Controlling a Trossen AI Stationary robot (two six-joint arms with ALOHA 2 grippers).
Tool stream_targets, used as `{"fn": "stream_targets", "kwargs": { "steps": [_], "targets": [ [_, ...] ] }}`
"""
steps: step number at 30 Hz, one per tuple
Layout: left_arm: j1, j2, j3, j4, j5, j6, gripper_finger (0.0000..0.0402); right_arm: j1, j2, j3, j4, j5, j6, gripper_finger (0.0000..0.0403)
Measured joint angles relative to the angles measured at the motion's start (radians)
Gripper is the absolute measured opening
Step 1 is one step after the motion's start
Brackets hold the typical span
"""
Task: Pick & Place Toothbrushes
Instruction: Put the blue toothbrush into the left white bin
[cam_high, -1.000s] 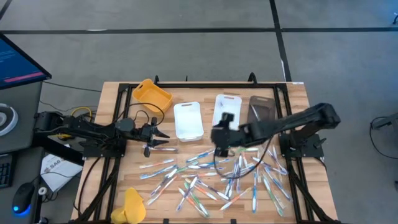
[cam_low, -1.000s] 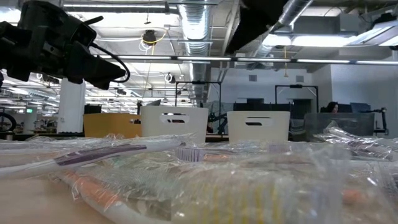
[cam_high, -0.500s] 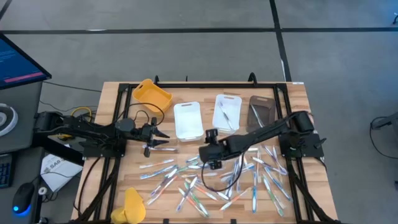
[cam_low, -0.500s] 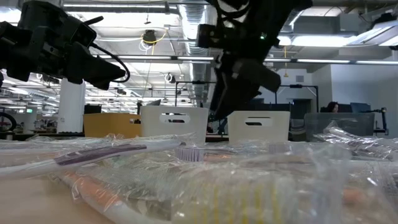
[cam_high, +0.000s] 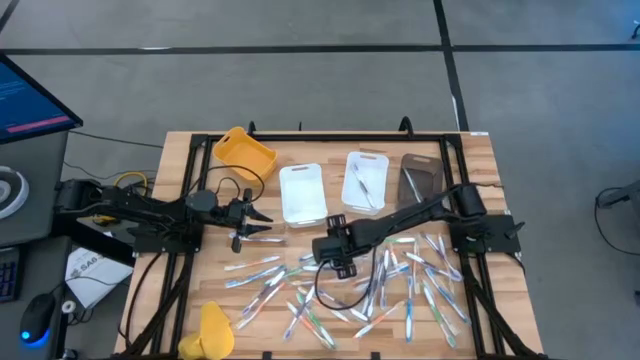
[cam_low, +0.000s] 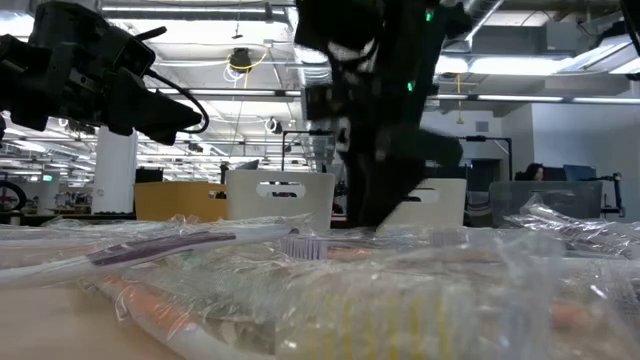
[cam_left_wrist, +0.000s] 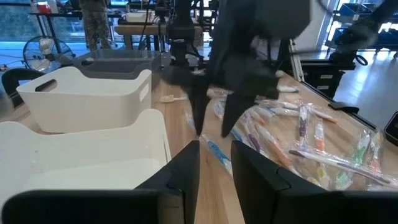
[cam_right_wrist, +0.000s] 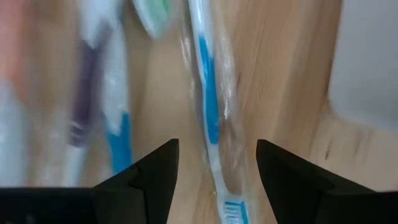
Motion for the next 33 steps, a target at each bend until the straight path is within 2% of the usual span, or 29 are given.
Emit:
{"fn": "stream_targets", "kwargs": {
  "steps": [6, 11, 15, 22, 24, 28, 33],
  "targets": [
    [0.0, 0.0, 0.0, 0.0, 0.0, 0.0, 0.0086, -0.032, 0.067, 0.009, -0.007, -0.018, 0.003, 0.0209],
    [0.0, 0.0, 0.0, 0.0, 0.0, -0.024, 0.0086, -0.056, 0.072, 0.009, -0.011, -0.098, 0.052, 0.019],
    [0.0, 0.0, 0.0, 0.0, 0.0, -0.027, 0.0086, -0.059, 0.062, 0.005, -0.021, -0.107, 0.1, 0.0146],
    [0.0, 0.0, 0.0, -0.001, 0.0, -0.026, 0.0086, -0.05, 0.068, 0.021, -0.03, -0.103, 0.1, 0.0027],
    [0.0, 0.0, 0.0, -0.001, 0.0, -0.019, 0.0086, -0.047, 0.066, 0.034, -0.036, -0.091, 0.1, 0.0012],
    [0.0, 0.0, 0.0, 0.004, 0.0, 0.025, 0.0086, -0.031, 0.07, 0.086, -0.081, -0.025, 0.101, 0.0027],
    [-0.001, -0.002, 0.0, 0.063, 0.0, 0.023, 0.0086, 0.001, 0.066, 0.189, -0.202, 0.152, 0.163, 0.0014]
  ]
}}
